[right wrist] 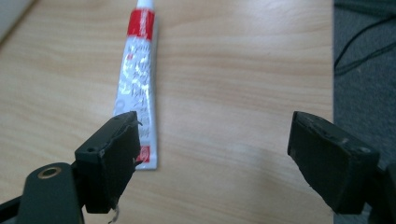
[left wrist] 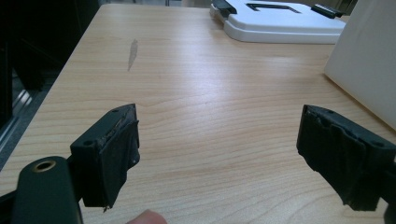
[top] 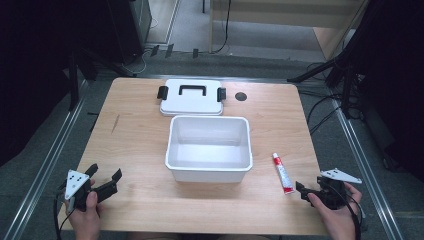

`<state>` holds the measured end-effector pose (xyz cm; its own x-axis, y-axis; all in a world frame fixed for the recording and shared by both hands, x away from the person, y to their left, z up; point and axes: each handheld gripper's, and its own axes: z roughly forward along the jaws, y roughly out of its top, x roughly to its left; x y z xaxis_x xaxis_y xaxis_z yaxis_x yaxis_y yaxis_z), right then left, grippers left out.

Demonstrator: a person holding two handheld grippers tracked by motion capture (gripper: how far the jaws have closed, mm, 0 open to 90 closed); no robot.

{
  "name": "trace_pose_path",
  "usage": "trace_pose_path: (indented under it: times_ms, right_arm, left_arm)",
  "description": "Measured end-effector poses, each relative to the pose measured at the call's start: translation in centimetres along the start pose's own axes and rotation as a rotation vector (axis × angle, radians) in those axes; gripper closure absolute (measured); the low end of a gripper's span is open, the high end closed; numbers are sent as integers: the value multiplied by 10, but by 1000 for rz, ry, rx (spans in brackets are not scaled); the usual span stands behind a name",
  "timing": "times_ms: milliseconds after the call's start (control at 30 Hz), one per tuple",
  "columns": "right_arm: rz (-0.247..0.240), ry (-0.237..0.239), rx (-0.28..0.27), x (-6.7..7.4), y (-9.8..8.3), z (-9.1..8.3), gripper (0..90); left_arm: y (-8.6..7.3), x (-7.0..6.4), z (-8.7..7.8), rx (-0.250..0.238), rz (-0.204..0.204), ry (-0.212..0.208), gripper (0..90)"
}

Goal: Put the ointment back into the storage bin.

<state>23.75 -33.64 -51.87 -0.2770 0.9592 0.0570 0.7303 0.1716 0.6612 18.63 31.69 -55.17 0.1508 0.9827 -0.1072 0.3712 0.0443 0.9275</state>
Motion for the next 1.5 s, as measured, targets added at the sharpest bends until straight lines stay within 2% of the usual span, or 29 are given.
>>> trace_pose_path:
  times_ms: [167,433,600,700,1000,1233,1500]
  right_arm:
    - [-54,-27,202,11,20,4,172]
    - [-113,-55,400,25,50,7,188]
    - [-122,-50,484,32,63,15,189]
    - [-123,-54,524,34,70,23,204]
    - [-111,-42,587,38,88,42,309]
    - [-98,-19,628,41,98,58,348]
    - [-68,-26,640,43,104,75,416]
  left_arm:
    - [0,1,0,1,-4,-3,140]
    - [0,1,0,3,-9,-5,140]
    - [0,1,0,8,-7,-5,140]
    - [0,1,0,8,-10,-6,140]
    - [0,1,0,7,-10,-6,140]
    - [0,1,1,8,-12,-5,141]
    - [0,1,1,8,-15,-6,141]
